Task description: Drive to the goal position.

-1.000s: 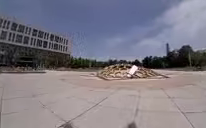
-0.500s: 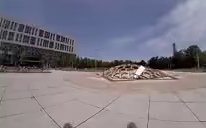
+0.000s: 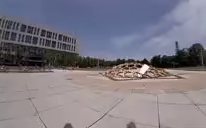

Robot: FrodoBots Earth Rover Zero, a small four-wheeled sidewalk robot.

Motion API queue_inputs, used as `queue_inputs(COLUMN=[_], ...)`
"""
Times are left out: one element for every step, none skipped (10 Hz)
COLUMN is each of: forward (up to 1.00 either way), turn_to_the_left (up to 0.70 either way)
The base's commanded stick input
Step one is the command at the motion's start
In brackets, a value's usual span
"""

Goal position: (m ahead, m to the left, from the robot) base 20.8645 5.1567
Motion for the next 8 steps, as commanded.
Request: queue_inputs(forward=[0.45,0.45,0.45,0.45,0.45,0.45,0.45,0.45], turn_to_the_left=[0.00,0.00,0.00,0.00,0.00,0.00,0.00,0.00])
